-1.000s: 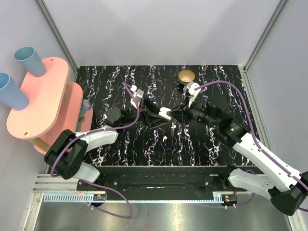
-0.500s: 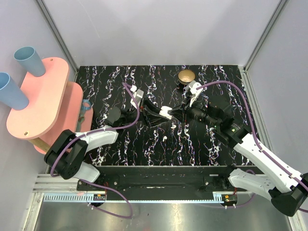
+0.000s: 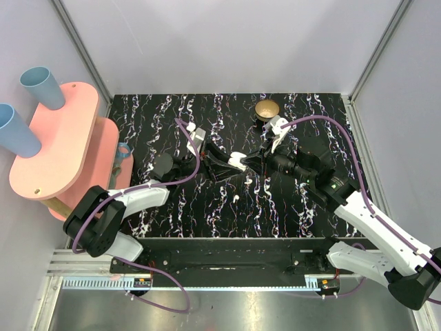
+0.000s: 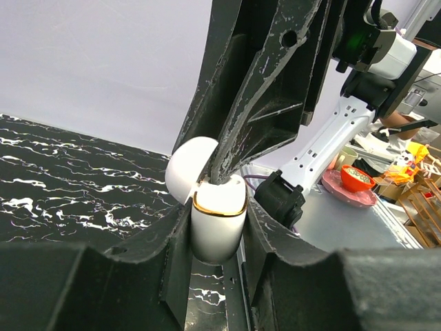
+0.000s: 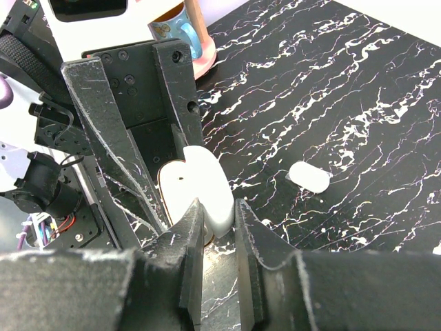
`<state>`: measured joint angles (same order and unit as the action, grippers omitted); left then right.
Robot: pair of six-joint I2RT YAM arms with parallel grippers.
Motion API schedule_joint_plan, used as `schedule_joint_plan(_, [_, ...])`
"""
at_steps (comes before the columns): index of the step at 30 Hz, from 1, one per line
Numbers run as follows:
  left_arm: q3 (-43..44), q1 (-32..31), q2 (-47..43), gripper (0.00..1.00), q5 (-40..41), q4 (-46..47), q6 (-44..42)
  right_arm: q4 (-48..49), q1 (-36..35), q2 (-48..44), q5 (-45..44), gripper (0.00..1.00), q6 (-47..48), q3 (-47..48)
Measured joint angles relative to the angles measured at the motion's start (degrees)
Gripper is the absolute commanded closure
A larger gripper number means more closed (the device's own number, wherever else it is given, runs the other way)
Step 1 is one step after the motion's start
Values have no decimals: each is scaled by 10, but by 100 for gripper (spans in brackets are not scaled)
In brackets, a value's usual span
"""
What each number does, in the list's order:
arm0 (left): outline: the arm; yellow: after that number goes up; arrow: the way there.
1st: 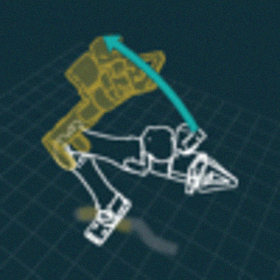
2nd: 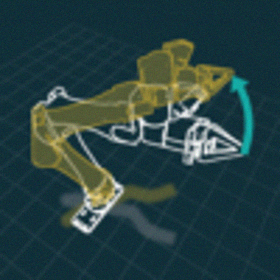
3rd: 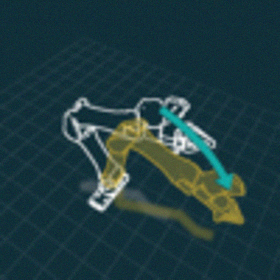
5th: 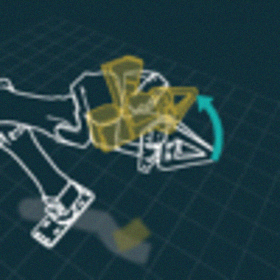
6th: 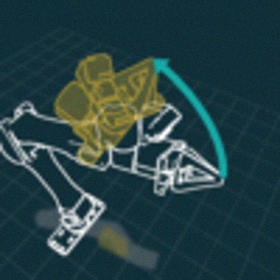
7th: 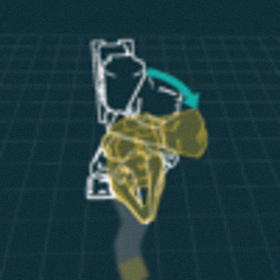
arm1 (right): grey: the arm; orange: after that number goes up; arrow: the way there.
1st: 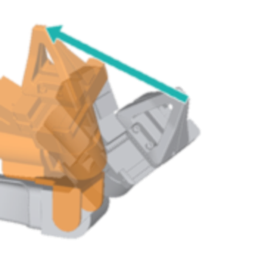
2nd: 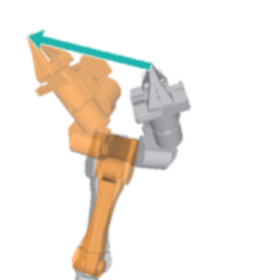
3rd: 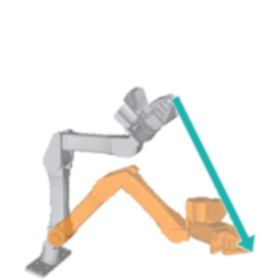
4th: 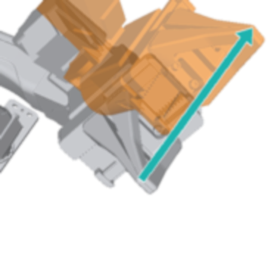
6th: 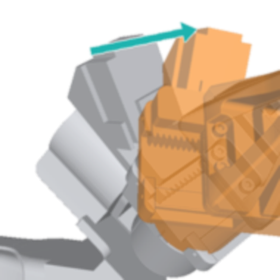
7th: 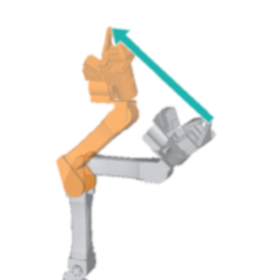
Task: Insert the wireless bluetooth earbuds into the charging case
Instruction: Pass from the right arm to the left, then pick up the right earbud from the center of the board.
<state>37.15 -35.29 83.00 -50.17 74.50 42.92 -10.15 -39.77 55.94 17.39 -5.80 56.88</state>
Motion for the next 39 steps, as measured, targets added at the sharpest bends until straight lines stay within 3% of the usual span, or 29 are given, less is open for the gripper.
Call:
schedule_joint_plan(2, [0,0,0,91,0,0,0,0,0,0,0,99,0,0])
schedule_joint_plan(3, [0,0,0,99,0,0,0,0,0,1,0,96,0,0])
schedule_joint_plan(7, [0,0,0,100,0,0,-7,0,0,1,0,63,0,0])
schedule_joint_plan(12, [-17,-3,-5,100,12,1,-46,0,0,2,-2,42,-16,0])
schedule_joint_plan(25, [-109,-22,-60,100,84,-10,-211,27,-2,1,-4,30,-76,1])
schedule_joint_plan(34, [-186,-37,-137,100,176,-14,-326,14,-2,-33,-130,27,-142,1])
schedule_joint_plan(39, [-214,-37,-200,100,208,-12,-360,-27,8,-10,-158,28,-188,1])
